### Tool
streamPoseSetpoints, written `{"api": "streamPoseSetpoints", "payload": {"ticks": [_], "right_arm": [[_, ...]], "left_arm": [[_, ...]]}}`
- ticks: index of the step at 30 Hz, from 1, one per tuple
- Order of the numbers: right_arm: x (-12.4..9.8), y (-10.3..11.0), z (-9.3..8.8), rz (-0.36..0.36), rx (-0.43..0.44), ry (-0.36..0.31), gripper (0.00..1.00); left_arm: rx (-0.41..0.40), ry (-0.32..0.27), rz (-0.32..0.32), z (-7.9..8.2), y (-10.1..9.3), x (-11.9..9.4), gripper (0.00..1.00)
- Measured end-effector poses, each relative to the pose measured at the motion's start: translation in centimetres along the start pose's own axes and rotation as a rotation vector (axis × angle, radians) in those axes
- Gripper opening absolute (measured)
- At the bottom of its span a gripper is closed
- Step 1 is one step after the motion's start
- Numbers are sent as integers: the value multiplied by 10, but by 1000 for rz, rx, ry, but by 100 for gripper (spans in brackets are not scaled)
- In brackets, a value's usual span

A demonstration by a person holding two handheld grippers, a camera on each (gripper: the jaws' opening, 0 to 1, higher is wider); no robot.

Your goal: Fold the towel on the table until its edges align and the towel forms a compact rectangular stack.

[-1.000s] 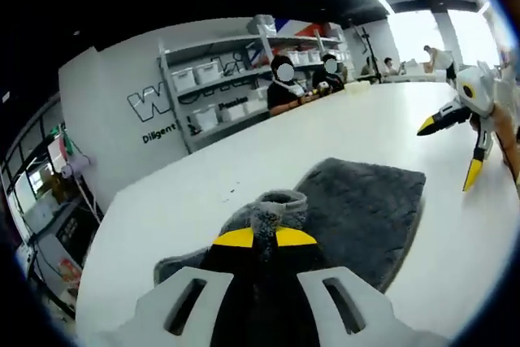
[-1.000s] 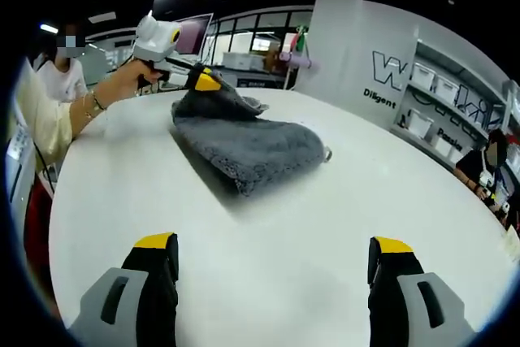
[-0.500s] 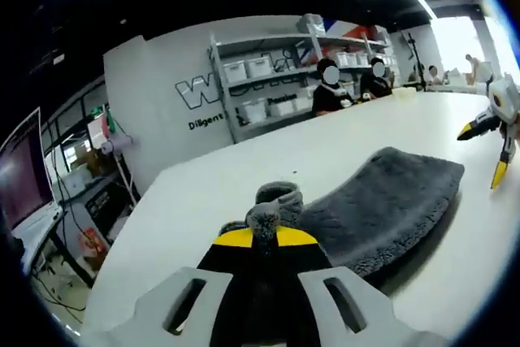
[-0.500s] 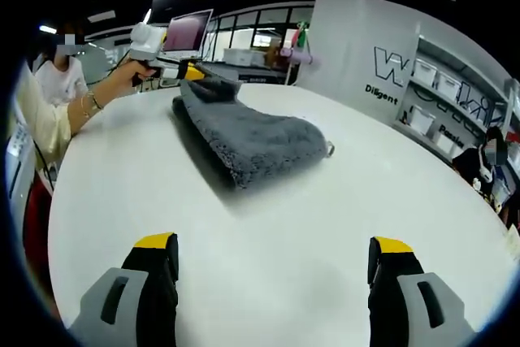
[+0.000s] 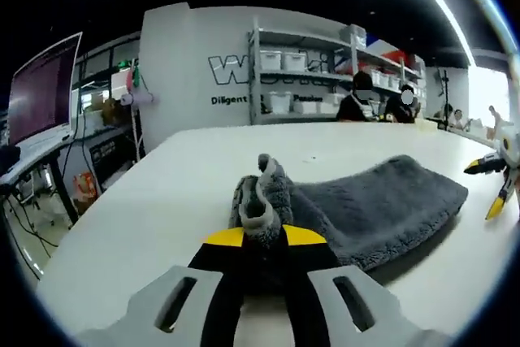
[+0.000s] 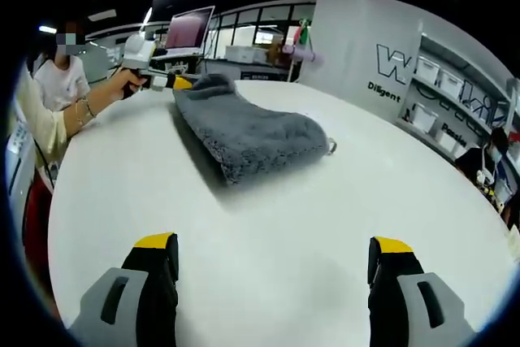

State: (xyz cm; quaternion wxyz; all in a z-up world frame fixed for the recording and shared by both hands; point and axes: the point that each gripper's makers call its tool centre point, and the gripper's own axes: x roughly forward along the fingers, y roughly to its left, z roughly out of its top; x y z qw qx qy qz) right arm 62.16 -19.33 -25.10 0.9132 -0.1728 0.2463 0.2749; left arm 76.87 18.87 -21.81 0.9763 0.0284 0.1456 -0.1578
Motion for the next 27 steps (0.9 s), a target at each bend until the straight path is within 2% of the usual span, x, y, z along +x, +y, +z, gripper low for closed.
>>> {"api": "streamPoseSetpoints", "payload": {"ticks": [6,8,12,16,22,27], "right_arm": [[2,1,-1,5,-1,7,99],[2,1,-1,5,-1,8,99],[2,1,-1,5,-2,10,99],[3,2,-1,6,-4,11,99],[2,0,-1,3,0,12,99],[2,1,-2,3,-4,13,99]], "left_arm": [[-119,59,-58,-16,1,0,27],[-170,69,-110,-14,-4,1,32],[-260,80,-205,-7,-13,3,34],[-297,105,-262,-2,-18,9,34],[-304,155,-252,-5,-10,24,34],[-352,187,-295,-10,-18,28,35]]}}
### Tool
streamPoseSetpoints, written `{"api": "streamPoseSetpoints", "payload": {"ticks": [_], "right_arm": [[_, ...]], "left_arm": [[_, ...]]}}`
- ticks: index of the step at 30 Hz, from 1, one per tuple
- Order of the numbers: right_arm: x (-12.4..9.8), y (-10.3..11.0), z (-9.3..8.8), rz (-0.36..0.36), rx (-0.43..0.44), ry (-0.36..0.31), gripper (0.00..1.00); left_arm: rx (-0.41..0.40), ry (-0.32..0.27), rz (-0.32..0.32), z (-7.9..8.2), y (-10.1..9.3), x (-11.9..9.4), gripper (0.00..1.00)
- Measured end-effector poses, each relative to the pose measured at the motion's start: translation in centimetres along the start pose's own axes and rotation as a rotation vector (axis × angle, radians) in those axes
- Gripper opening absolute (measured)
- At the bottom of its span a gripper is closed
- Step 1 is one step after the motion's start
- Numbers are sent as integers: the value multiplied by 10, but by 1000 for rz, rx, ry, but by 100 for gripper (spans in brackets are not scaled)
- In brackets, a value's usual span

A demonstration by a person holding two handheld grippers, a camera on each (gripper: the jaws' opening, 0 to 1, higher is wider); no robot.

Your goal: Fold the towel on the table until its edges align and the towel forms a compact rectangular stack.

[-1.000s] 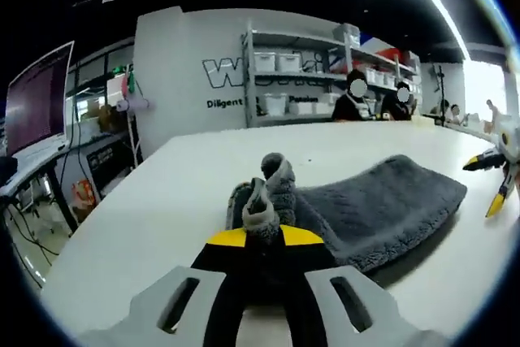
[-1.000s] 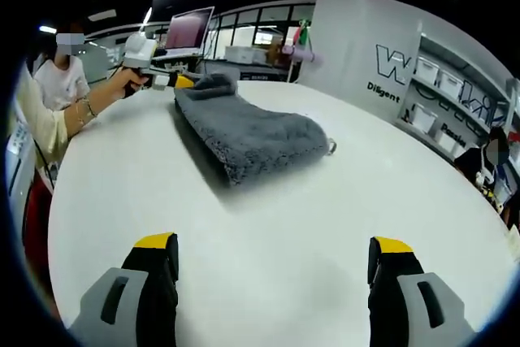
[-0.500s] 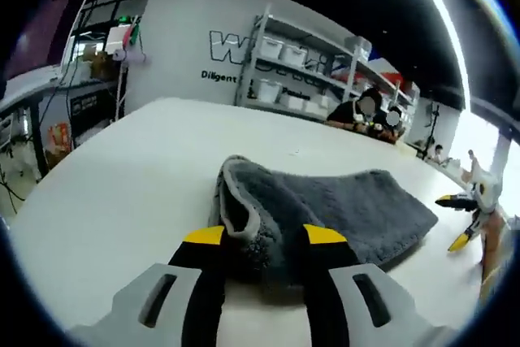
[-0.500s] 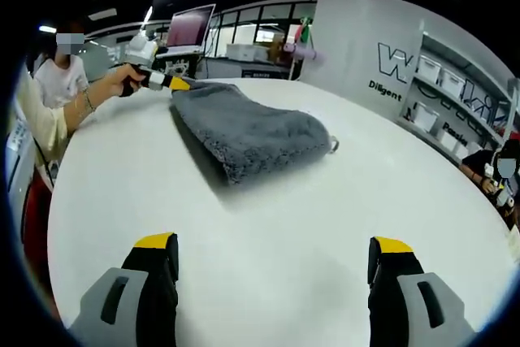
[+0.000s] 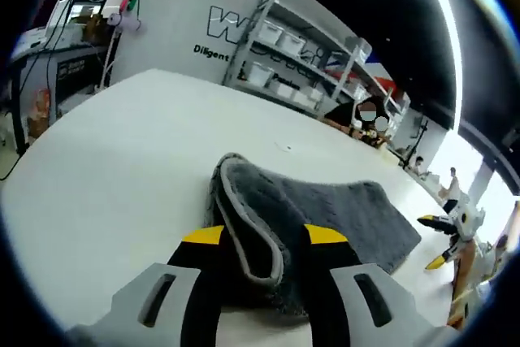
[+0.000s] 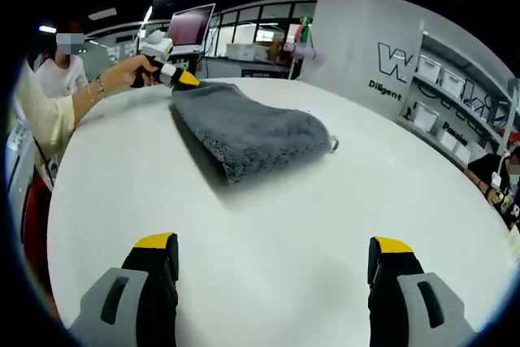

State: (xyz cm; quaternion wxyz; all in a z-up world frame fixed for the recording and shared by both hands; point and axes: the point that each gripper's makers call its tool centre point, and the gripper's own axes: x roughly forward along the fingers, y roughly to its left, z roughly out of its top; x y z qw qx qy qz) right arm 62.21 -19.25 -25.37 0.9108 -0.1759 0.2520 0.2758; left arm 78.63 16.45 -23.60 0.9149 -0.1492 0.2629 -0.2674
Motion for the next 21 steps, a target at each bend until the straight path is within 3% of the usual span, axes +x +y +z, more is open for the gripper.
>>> {"api": "streamPoseSetpoints", "payload": {"ticks": [3,10,15,18,21], "right_arm": [[0,1,0,1,-3,1,99],[0,-1,-2,0,-2,5,99],[0,-1,-2,-2,0,6,99],[0,-1,-3,-2,-3,8,99],[0,-1,-3,-2,-5,9,99]], "left_arm": [[-52,16,-49,0,-4,5,35],[-61,50,-70,4,-6,18,33],[-35,63,-75,2,-5,24,21],[-22,53,-60,0,-1,25,9],[-4,38,-47,0,1,24,6]]}}
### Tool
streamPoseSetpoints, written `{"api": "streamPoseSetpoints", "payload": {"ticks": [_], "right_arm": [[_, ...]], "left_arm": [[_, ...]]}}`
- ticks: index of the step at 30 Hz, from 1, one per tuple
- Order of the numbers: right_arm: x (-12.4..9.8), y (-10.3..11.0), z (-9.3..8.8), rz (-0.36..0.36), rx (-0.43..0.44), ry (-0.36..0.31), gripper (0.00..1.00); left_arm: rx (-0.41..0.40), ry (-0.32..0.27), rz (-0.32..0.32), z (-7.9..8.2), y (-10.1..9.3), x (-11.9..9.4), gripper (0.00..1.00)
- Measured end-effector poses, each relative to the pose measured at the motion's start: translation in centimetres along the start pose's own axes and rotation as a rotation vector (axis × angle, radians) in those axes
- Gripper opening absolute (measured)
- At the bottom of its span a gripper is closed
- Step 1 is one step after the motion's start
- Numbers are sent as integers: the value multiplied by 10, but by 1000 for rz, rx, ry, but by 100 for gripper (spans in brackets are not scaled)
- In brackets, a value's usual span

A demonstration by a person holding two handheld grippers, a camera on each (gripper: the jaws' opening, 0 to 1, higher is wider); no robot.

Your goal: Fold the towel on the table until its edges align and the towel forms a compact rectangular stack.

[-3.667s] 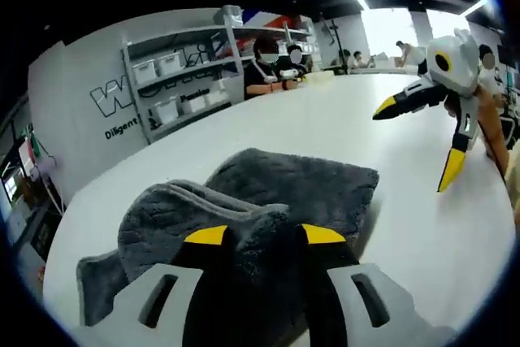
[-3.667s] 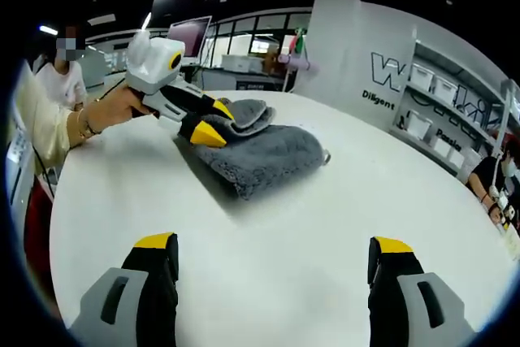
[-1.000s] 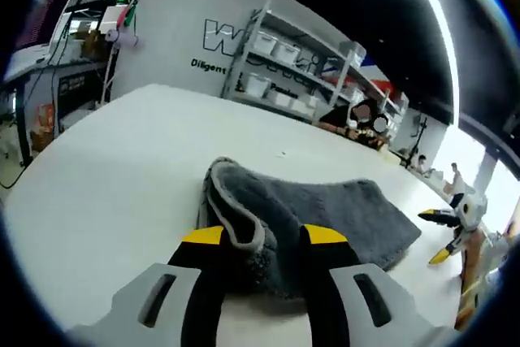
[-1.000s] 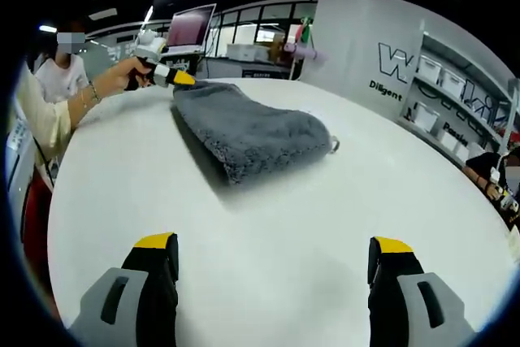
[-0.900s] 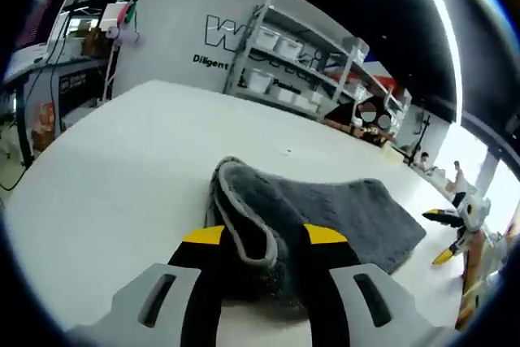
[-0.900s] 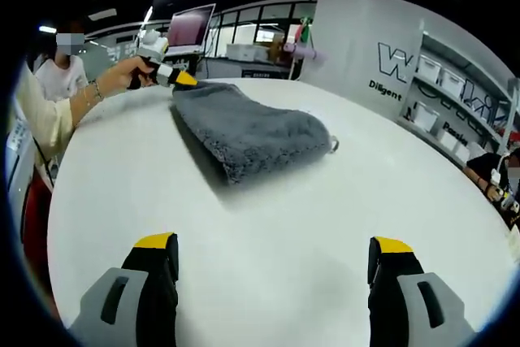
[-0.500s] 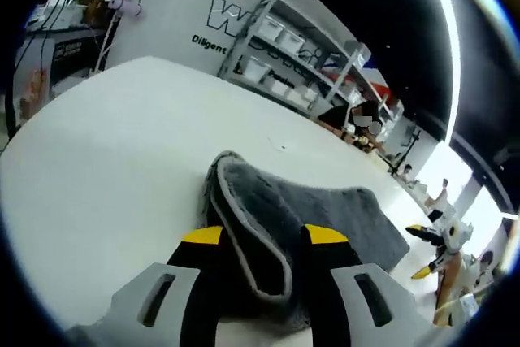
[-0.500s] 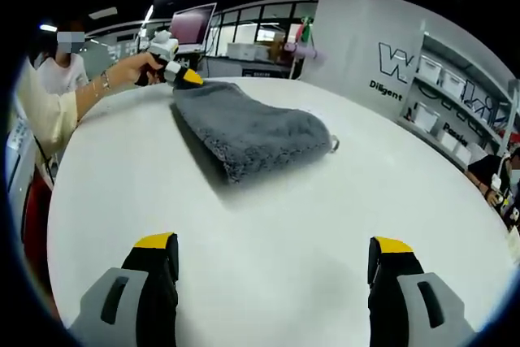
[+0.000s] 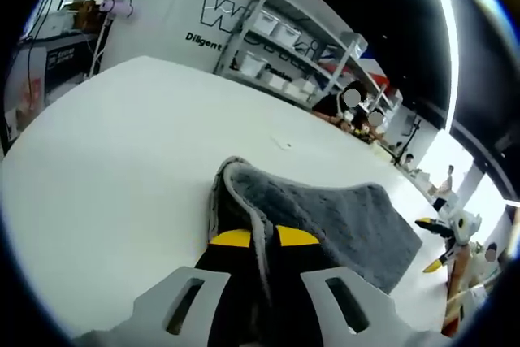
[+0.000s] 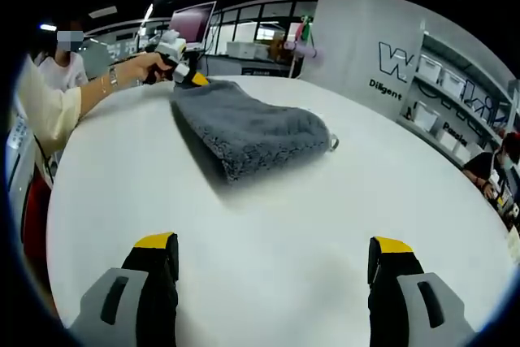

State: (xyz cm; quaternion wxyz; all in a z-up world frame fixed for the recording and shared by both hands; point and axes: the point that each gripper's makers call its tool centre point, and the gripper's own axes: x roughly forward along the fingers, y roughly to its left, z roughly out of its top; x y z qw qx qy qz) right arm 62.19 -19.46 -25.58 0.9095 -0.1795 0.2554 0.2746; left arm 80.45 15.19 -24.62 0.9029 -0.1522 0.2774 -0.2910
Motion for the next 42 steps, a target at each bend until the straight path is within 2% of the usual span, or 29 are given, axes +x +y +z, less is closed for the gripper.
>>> {"api": "streamPoseSetpoints", "payload": {"ticks": [1,7,11,12,15,18,23,24,29,37,42], "right_arm": [[0,0,0,0,0,0,99],[-1,-1,1,-2,1,-4,99],[-1,0,2,-2,-1,-8,99],[-2,0,2,-2,-1,-9,99],[-2,0,3,-1,-3,-11,99],[-3,0,4,0,-4,-15,99],[-4,1,6,2,-5,-25,99],[-4,1,7,2,-5,-27,99],[-5,1,8,2,-1,-33,99],[-7,2,11,6,4,-50,99],[-7,8,14,21,-7,-56,99]], "left_arm": [[4,-3,2,0,0,0,6],[87,-104,-15,32,-12,-8,5],[108,-156,-65,52,-38,-14,4],[103,-174,-96,59,-49,-15,4],[104,-199,-137,74,-66,-17,4],[126,-225,-183,88,-92,-16,4],[164,-222,-255,113,-131,-5,4],[165,-223,-259,115,-134,-4,4],[211,-214,-351,137,-187,8,4],[196,-205,-489,155,-257,21,4],[170,-199,-557,163,-289,29,4]]}}
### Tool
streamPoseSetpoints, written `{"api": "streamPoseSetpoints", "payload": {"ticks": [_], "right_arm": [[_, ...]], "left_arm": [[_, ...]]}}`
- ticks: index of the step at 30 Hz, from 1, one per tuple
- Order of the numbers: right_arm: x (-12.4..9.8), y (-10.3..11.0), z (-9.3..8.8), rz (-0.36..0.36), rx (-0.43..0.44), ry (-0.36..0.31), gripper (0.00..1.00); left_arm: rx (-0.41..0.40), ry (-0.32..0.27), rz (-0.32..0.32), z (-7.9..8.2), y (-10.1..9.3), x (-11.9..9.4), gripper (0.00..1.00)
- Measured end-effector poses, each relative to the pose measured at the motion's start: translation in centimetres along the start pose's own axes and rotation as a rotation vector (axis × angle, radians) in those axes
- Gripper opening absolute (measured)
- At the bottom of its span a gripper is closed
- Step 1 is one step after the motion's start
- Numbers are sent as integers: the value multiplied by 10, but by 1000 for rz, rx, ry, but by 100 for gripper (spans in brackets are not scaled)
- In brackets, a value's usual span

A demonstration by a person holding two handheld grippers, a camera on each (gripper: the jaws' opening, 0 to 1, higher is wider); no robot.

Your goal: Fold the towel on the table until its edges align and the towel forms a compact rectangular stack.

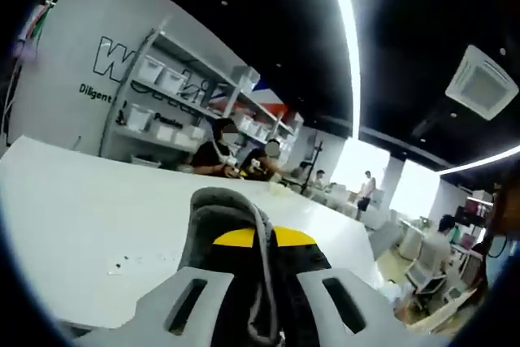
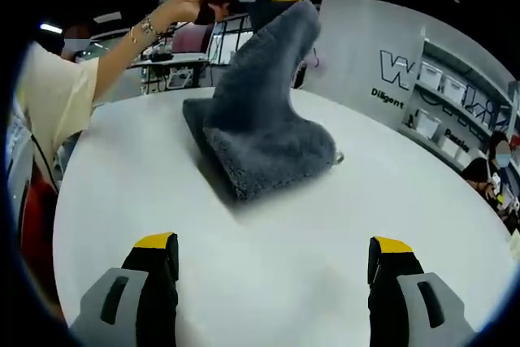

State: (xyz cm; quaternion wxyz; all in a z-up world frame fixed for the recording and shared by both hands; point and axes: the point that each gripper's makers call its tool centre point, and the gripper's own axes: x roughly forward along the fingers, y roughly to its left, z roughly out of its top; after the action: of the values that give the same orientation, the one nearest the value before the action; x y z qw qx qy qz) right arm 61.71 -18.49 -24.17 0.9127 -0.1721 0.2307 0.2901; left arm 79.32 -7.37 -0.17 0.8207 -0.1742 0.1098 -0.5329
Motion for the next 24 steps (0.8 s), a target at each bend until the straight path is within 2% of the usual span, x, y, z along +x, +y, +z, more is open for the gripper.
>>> {"api": "streamPoseSetpoints", "payload": {"ticks": [6,11,18,24], "right_arm": [[0,3,2,8,-5,-4,99],[-3,3,7,5,-13,-18,99],[-5,0,11,-4,-7,-33,99],[-6,-4,14,-13,1,-41,99]], "left_arm": [[-1,21,-55,10,-20,28,4],[20,39,-73,10,-35,44,4],[39,64,-104,22,-52,78,5],[68,76,-127,27,-66,97,5]]}}
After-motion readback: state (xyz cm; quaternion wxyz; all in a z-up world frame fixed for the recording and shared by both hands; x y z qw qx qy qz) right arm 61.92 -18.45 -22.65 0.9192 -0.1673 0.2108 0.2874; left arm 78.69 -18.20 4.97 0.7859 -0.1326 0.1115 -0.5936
